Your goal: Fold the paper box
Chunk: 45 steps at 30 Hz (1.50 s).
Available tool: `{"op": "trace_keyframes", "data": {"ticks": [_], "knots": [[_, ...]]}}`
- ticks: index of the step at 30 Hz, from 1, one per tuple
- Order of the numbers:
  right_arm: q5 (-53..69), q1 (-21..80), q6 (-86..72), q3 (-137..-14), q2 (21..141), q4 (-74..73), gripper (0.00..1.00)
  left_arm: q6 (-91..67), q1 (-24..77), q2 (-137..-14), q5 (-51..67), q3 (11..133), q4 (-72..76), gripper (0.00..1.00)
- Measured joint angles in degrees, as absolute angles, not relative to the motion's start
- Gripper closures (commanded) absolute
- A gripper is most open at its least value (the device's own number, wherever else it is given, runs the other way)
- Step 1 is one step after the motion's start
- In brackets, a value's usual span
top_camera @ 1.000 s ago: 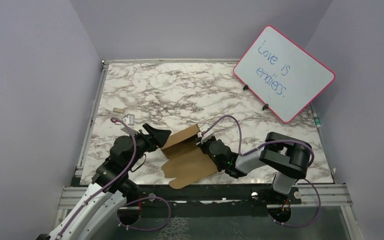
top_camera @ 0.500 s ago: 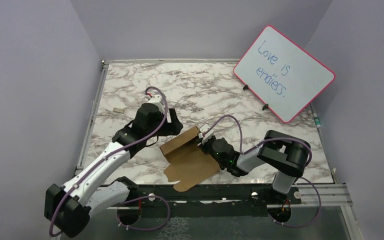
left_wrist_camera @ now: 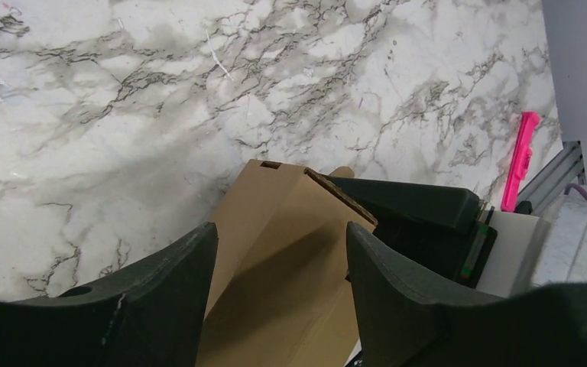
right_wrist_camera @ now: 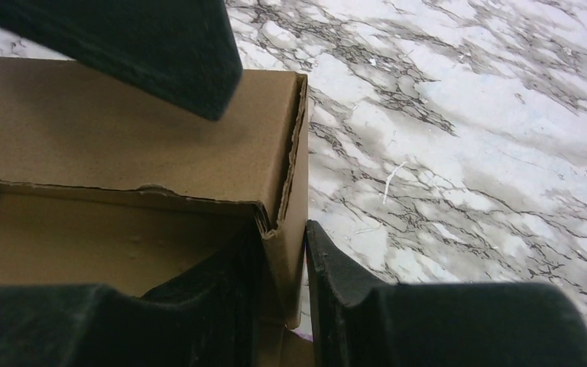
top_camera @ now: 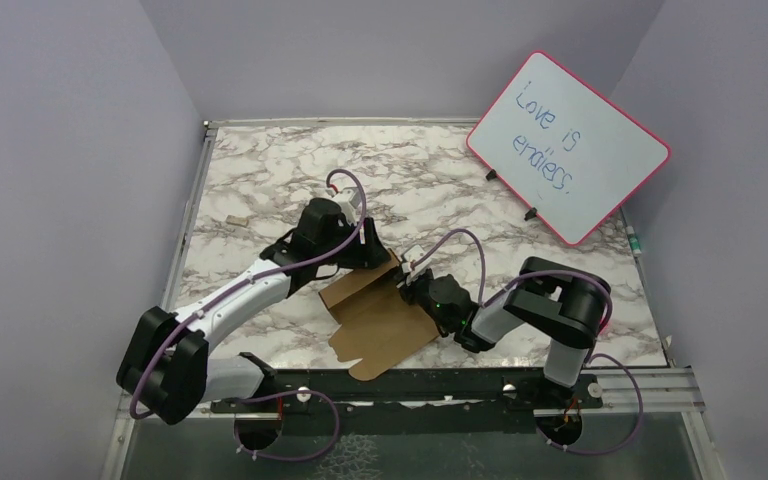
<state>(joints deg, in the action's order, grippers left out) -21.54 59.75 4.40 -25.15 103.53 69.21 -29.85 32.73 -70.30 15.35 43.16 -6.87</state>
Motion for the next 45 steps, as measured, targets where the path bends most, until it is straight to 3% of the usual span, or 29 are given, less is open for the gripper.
{"op": "trace_keyframes", "data": {"ticks": [12, 30, 45], "knots": [[-21.61, 59.51, 2.90, -23.42, 105.60, 74.91, 0.66, -32.08, 32.73, -75.99, 18.13, 39.81, 1.04, 0.46], [-26.74, 59.53, 3.49, -23.09, 108.27, 81.41, 0.80, -35.40, 32.62, -76.07, 20.58, 37.12, 6.22, 0.47], [-31.66, 59.75, 2.55, -24.49, 111.07, 84.66, 0.84, -39.79, 32.36, -74.43, 21.54, 33.06, 12.49, 0.50]]}}
